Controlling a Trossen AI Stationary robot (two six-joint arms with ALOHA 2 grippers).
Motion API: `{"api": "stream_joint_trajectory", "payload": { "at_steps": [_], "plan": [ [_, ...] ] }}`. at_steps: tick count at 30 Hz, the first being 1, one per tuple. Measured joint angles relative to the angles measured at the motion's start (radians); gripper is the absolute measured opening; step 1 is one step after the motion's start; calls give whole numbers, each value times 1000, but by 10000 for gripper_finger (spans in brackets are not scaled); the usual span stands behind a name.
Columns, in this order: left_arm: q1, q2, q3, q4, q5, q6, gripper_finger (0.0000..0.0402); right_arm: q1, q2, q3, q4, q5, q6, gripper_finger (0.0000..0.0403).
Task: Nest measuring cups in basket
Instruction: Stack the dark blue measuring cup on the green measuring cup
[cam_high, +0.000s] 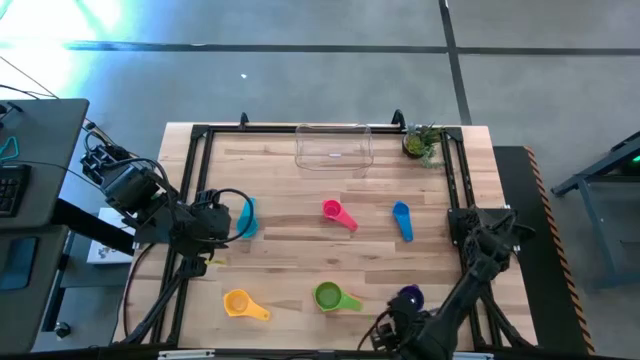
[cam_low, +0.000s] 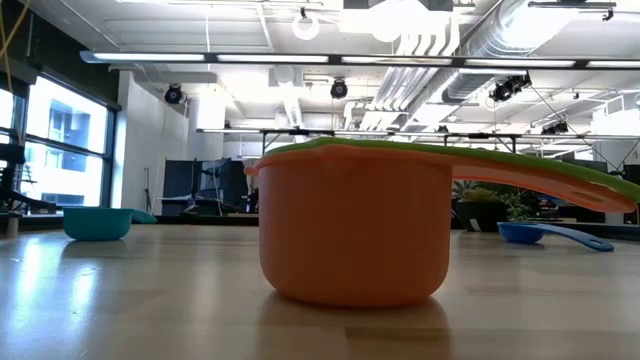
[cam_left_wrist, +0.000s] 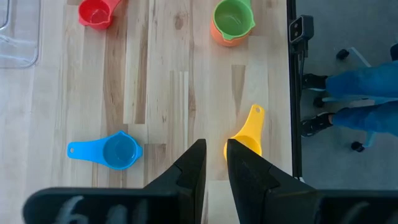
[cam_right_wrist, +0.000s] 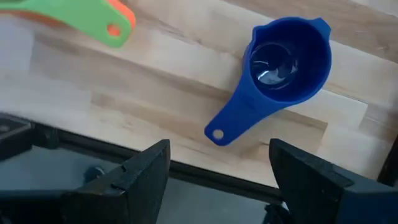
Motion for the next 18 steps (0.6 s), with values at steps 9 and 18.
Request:
{"api": "stream_joint_trajectory", "payload": {
  "at_steps": [9,18],
  "plan": [
    [0,0,0,6,-24,-3,56,-10,-2,-13,0,15,27,265],
    [0,0,0,6,-26,-3,56,-71,-31,-13,1,50,-121,265]
  ]
}}
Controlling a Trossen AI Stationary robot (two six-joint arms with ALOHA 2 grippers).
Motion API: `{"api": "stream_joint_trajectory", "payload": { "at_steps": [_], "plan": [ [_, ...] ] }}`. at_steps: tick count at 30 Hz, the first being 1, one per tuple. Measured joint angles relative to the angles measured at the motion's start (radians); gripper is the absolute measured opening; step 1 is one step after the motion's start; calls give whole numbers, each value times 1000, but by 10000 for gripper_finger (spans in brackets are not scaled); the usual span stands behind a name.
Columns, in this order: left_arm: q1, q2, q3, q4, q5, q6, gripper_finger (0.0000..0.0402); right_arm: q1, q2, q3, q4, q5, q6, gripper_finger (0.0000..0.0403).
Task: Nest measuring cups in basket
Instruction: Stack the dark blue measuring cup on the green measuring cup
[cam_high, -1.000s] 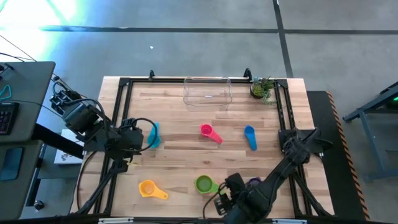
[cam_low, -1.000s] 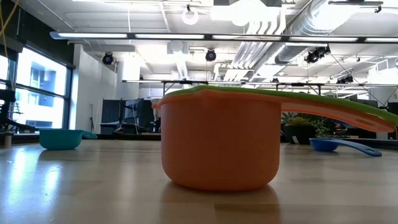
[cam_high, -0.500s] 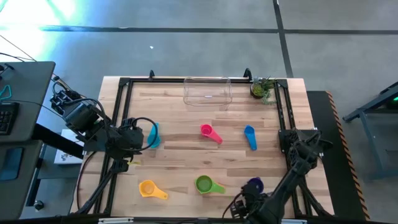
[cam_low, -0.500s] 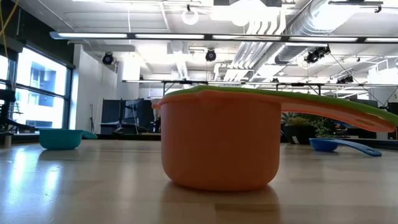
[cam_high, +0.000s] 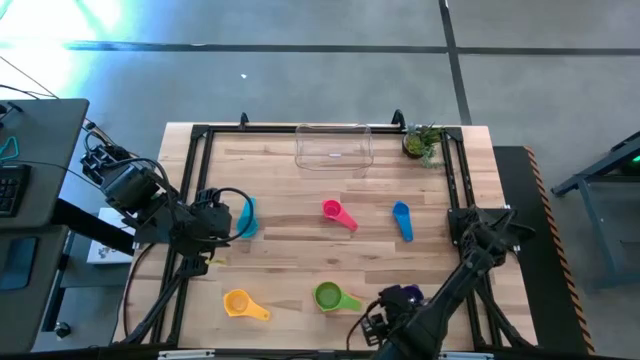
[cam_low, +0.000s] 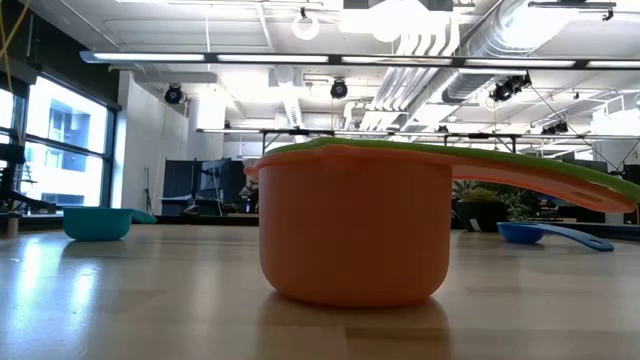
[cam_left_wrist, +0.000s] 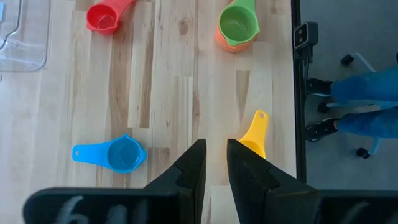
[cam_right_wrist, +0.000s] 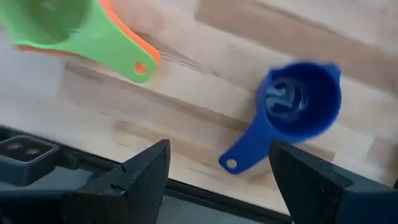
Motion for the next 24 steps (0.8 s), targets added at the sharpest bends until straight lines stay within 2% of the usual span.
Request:
{"api": "stream_joint_trajectory", "payload": {
  "at_steps": [3,10,19,24],
  "plan": [
    [0,0,0,0,0,0,56,-28,-38,-24,8,44,-80,265],
    [0,0,0,0,0,-18,56,-68,-210,-260,2,39,-183,265],
    [0,0,0,0,0,-27,56,-71,-420,-486,106,23,-56,265],
    [0,0,0,0,-4,-35,56,-71,-448,-599,294,12,-11,265]
  ]
}}
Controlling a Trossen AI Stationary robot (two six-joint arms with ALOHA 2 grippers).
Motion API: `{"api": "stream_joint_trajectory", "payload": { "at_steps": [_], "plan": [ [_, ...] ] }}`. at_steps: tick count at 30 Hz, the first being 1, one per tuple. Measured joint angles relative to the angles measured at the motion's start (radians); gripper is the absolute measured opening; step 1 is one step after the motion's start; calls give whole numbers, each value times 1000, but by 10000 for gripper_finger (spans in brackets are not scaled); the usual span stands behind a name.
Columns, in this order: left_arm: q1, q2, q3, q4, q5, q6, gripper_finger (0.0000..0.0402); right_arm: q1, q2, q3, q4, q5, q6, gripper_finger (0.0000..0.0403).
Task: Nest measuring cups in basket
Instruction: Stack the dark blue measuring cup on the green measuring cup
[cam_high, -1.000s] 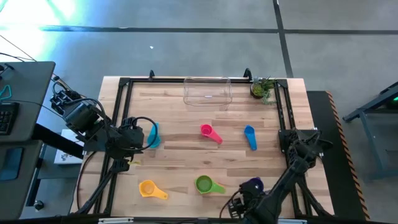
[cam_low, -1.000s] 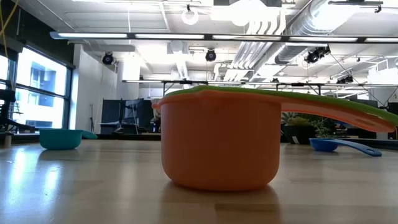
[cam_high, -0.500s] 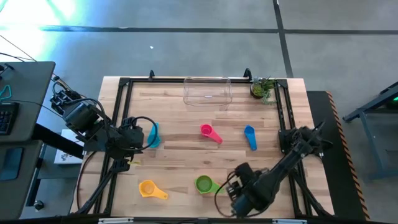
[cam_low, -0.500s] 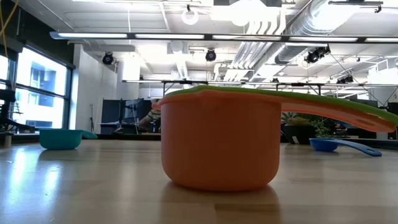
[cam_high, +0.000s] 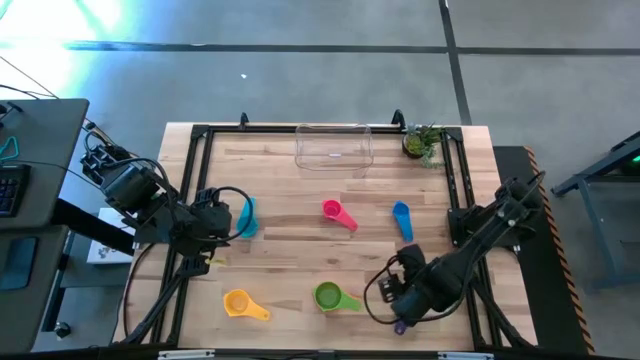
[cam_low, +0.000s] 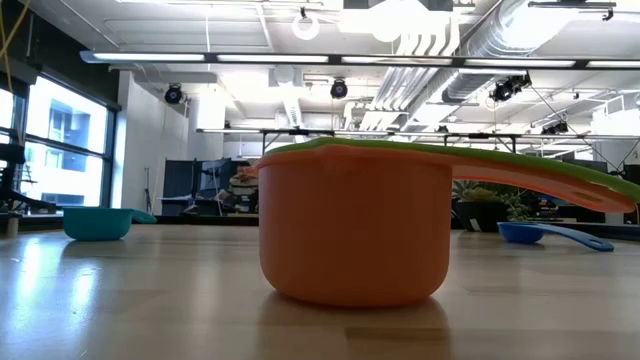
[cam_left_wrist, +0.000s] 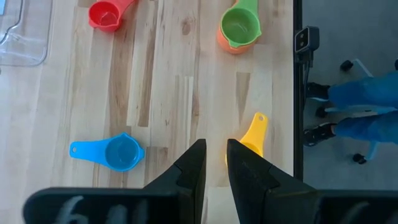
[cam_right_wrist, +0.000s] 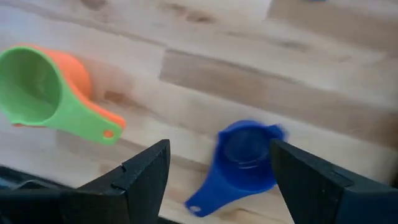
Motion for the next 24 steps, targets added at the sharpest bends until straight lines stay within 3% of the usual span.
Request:
{"api": "stream_joint_trajectory", "payload": {
  "at_steps": [4,24],
  "plan": [
    [0,0,0,0,0,0,56,0,11,-50,113,-7,33,265],
    [0,0,0,0,-21,28,56,0,128,-70,203,-129,111,265]
  ]
}}
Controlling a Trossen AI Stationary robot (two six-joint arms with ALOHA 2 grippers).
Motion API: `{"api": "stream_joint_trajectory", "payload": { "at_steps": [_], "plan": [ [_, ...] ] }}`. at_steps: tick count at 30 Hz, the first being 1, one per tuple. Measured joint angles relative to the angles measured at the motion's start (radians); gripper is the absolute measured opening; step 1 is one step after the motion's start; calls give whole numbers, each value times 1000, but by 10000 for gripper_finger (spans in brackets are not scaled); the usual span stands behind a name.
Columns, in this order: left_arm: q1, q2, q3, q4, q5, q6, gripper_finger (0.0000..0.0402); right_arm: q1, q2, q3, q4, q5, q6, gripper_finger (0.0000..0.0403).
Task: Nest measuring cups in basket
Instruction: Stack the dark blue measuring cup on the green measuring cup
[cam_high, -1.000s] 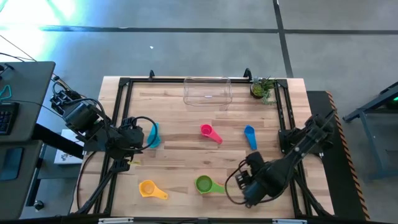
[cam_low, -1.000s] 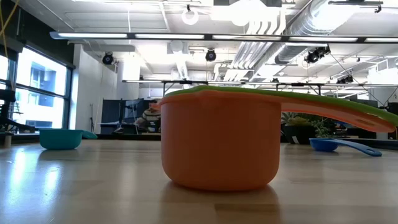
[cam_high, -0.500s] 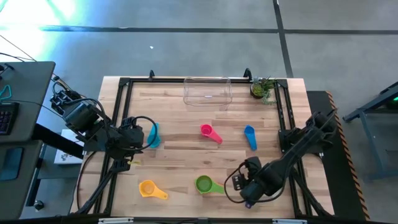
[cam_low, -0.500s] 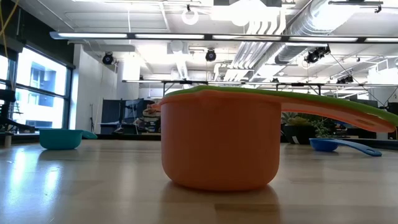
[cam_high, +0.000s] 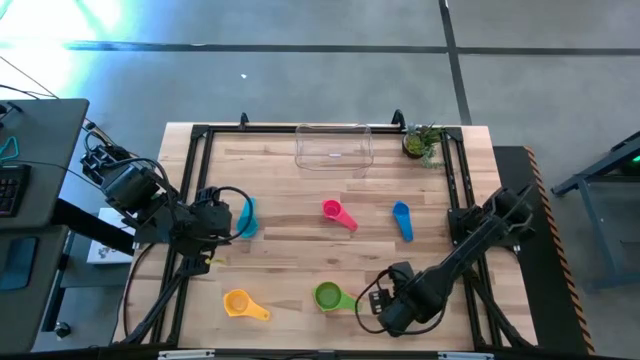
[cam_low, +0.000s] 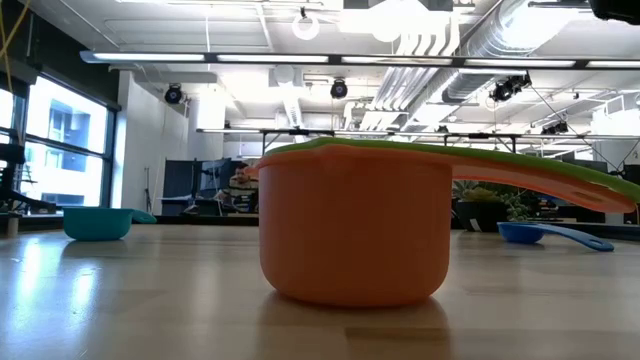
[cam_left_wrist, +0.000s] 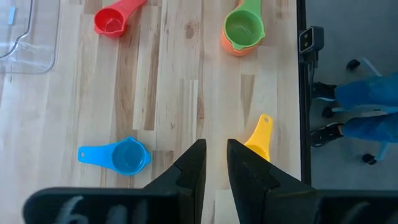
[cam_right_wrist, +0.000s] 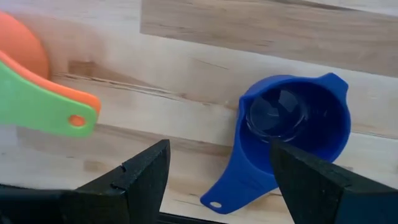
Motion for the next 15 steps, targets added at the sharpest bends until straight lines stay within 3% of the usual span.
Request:
{"api": "stream_joint_trajectory", "payload": {
  "at_steps": [15],
  "plan": [
    [0,0,0,0,0,0,56,-9,92,0,3,-93,-2,250]
  ]
}}
